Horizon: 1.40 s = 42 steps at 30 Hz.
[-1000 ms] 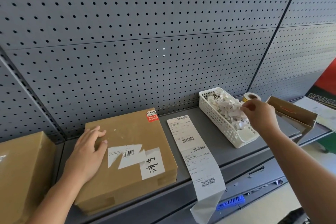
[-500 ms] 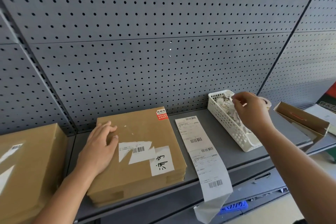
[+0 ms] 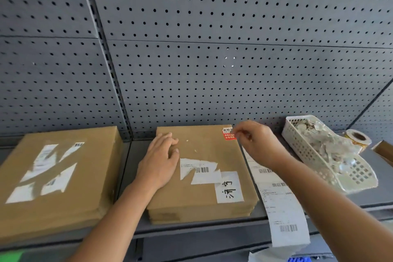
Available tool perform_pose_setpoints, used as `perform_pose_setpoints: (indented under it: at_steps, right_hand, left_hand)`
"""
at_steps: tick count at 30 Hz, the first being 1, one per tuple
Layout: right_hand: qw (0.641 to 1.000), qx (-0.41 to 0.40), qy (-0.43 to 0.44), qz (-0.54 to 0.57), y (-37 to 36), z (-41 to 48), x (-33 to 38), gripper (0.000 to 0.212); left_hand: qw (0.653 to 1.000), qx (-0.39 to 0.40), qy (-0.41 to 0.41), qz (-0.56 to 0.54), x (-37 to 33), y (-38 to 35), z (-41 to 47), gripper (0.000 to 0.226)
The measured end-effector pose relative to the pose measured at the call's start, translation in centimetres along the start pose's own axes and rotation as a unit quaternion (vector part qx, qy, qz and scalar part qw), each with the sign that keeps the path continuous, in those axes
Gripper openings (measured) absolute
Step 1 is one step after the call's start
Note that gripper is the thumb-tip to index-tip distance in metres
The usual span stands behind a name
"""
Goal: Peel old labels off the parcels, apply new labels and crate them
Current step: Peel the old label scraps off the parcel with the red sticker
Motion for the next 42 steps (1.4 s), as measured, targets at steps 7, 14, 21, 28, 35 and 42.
perform_pose_setpoints:
  at_steps: [7,14,21,28,35,42]
  right_hand:
    - [0.984,0.162,0.063,0.037,-9.3,-1.0,5.8,0.024]
    - [0.981,0.173,0.086,-0.012,-12.2,-0.7,6.9,0.023]
    - [0.981,0.166,0.090,-0.045,-13.0,-0.6,7.1,0.021]
    - [0.983,0.169,0.068,-0.016,-13.1,-0.4,6.6,0.020]
    - [0.984,0.155,0.088,-0.003,-13.0,-0.8,6.6,0.019]
    - [0.982,0.157,0.103,0.008,-12.6,-0.5,6.7,0.014]
  left_hand:
    - [0.999,0.002,0.007,-0.032,0.5,0.1,0.1,0.034]
    - [0.999,0.004,0.011,-0.049,0.8,0.3,0.0,0.032]
    - [0.999,0.006,0.019,-0.048,1.0,0.2,0.0,0.029]
    - [0.999,0.010,0.023,-0.047,0.9,0.3,-0.1,0.030]
    - [0.999,0.008,0.022,-0.047,1.1,0.2,-0.1,0.031]
    - [0.999,0.003,0.020,-0.045,1.1,0.2,0.0,0.031]
Point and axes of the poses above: each hand's wrist, its own z-axis towards the middle knuckle, its own y-axis out of the back of the hand, x = y × z, the point moved 8 cm from there along z, towards the middle knuckle, and after that the axes turned 4 degrees about -x, right-handed, at the moved point
